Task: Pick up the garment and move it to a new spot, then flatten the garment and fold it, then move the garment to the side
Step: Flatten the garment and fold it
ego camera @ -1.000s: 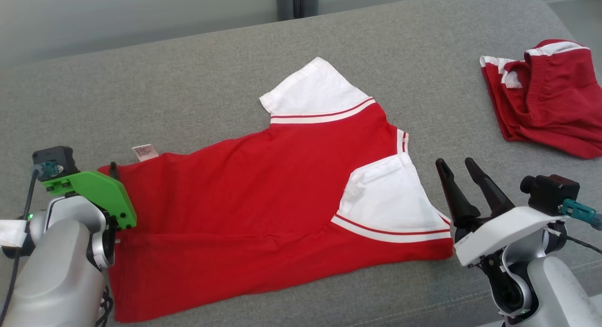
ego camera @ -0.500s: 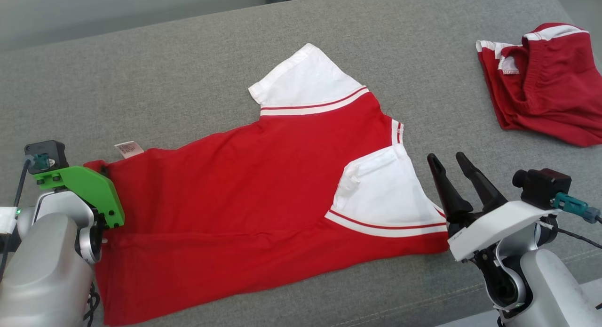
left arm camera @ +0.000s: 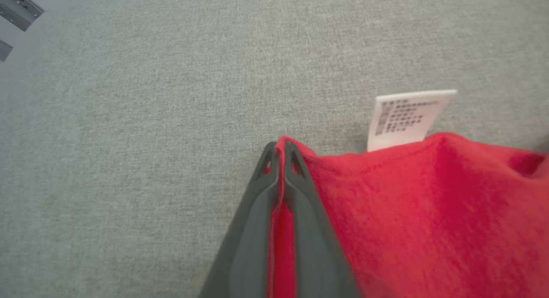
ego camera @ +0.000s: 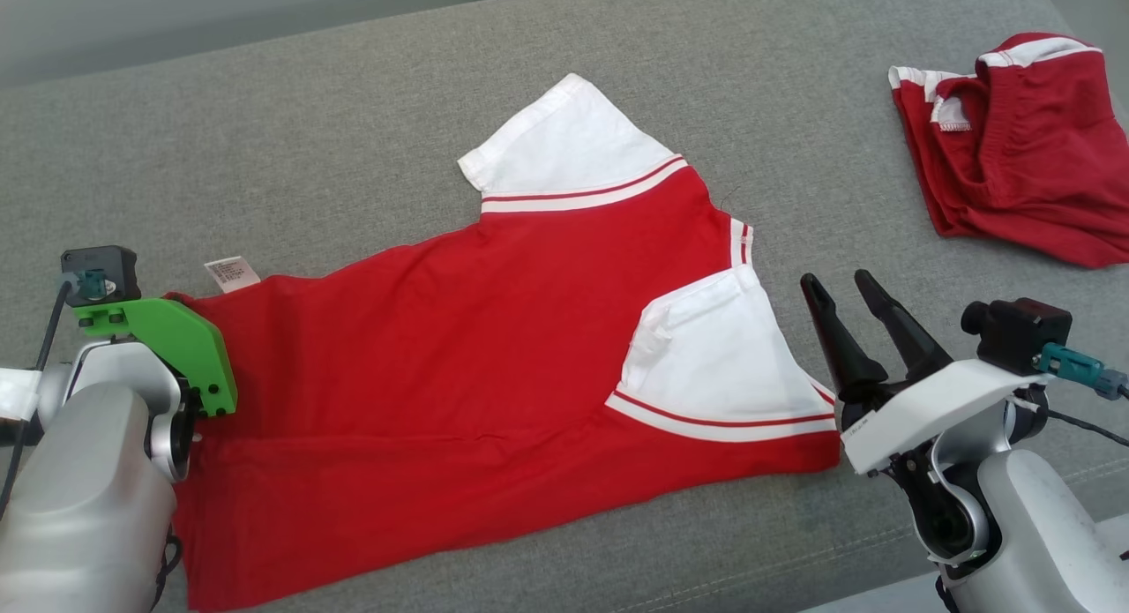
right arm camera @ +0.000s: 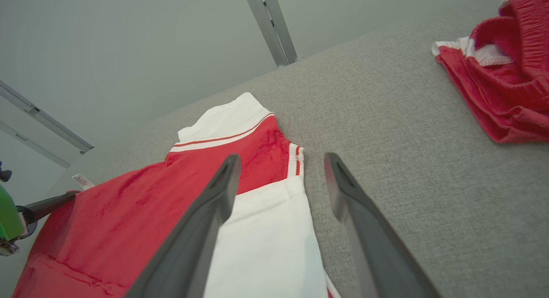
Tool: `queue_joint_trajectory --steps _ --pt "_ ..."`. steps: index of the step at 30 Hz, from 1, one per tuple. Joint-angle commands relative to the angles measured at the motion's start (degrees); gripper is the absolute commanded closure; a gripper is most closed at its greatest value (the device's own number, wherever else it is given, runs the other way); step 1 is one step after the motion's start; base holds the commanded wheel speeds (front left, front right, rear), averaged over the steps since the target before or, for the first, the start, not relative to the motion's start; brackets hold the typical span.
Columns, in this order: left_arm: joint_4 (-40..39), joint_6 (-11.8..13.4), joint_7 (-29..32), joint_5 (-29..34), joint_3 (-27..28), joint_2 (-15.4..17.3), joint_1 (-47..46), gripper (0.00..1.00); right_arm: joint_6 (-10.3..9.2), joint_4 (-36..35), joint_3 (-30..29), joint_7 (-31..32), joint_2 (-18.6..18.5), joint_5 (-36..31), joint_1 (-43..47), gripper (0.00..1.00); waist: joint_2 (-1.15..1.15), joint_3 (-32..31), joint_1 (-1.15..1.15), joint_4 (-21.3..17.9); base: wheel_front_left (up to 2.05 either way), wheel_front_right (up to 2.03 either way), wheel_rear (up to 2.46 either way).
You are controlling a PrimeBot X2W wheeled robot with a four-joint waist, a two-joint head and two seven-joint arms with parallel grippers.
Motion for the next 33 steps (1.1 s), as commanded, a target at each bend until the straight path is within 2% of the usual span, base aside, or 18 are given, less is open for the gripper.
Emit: queue_joint_trajectory --steps 1,12,17,27,33 --pt "0.4 -0.5 -0.9 0.1 -0.1 -0.2 -1.0 1.0 0.02 0.1 0.0 0.2 -0.6 0.4 -1.0 0.0 0.0 0.0 0.0 0.2 0.0 0.0 0.0" --pt "-3.1 -1.5 -10.2 -1.5 1.3 -1.5 1.1 1.0 0.02 2.7 -1.2 3.0 -1.9 -4.2 -8.7 0.0 0.0 0.0 0.0 2.9 0.0 0.0 0.0" --pt "-8.3 -0.3 -14.9 -2.7 2.7 -2.5 3.6 1.0 0.02 6.5 -0.5 6.3 -2.3 -6.3 -16.4 0.0 0.0 1.0 0.0 5.7 0.0 0.0 0.0" --pt "-18.2 2.1 -14.5 -1.8 0.9 -4.8 4.9 1.0 0.01 24.6 1.7 13.9 -3.4 -7.9 -36.4 0.0 0.0 6.2 0.0 12.7 0.0 0.0 0.0" --pt "-21.5 2.6 -14.1 -1.5 -0.1 -6.3 2.9 1.0 0.01 34.8 3.3 15.4 -3.2 -8.6 -44.6 0.0 0.0 9.7 0.0 16.1 0.0 0.0 0.0"
